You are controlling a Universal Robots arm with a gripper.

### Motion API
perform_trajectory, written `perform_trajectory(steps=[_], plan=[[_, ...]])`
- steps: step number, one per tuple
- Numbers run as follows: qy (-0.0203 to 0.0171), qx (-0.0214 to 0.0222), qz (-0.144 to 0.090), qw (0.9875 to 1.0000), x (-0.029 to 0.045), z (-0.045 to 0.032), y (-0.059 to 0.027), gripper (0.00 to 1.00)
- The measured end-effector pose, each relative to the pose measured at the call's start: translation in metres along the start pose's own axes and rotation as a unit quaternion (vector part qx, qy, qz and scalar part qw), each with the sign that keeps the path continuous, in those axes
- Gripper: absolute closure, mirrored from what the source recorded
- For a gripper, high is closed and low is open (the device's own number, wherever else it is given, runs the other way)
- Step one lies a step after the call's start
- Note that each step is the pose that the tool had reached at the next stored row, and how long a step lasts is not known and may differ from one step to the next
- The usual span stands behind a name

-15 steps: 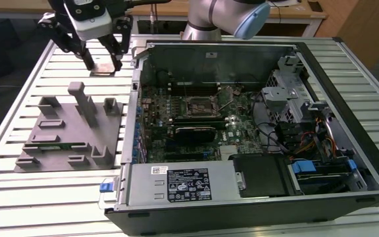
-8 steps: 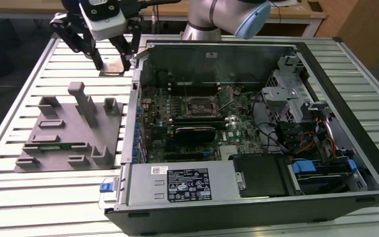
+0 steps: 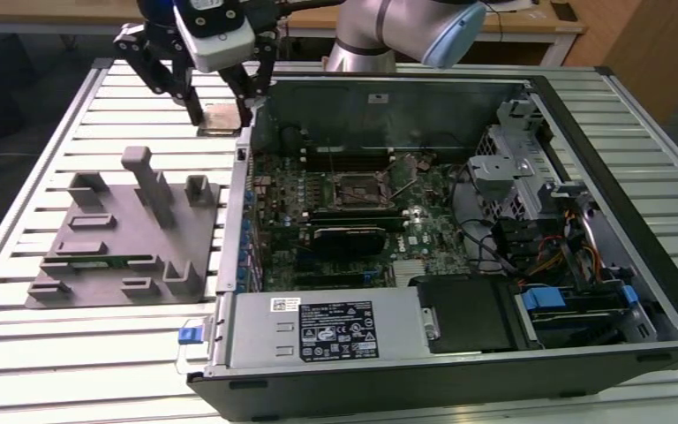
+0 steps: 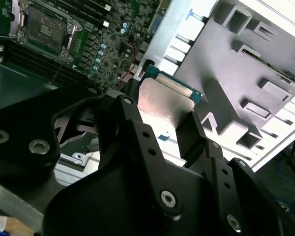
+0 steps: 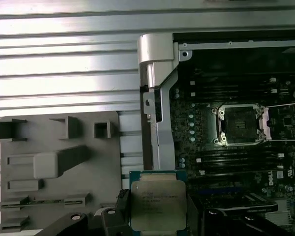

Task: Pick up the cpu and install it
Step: 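Pick up the cpu and move it towards the insertion slot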

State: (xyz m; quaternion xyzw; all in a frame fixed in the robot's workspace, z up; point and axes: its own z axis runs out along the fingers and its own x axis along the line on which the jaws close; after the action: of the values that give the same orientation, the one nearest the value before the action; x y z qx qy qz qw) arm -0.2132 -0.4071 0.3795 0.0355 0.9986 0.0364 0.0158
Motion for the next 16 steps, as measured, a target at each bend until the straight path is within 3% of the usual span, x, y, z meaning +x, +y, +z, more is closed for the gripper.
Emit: perform_trajectory(steps=[16], plan=[[0.0000,0.0000,0.000,1.0000,-0.0394,0.0013,0.0028,0.45]])
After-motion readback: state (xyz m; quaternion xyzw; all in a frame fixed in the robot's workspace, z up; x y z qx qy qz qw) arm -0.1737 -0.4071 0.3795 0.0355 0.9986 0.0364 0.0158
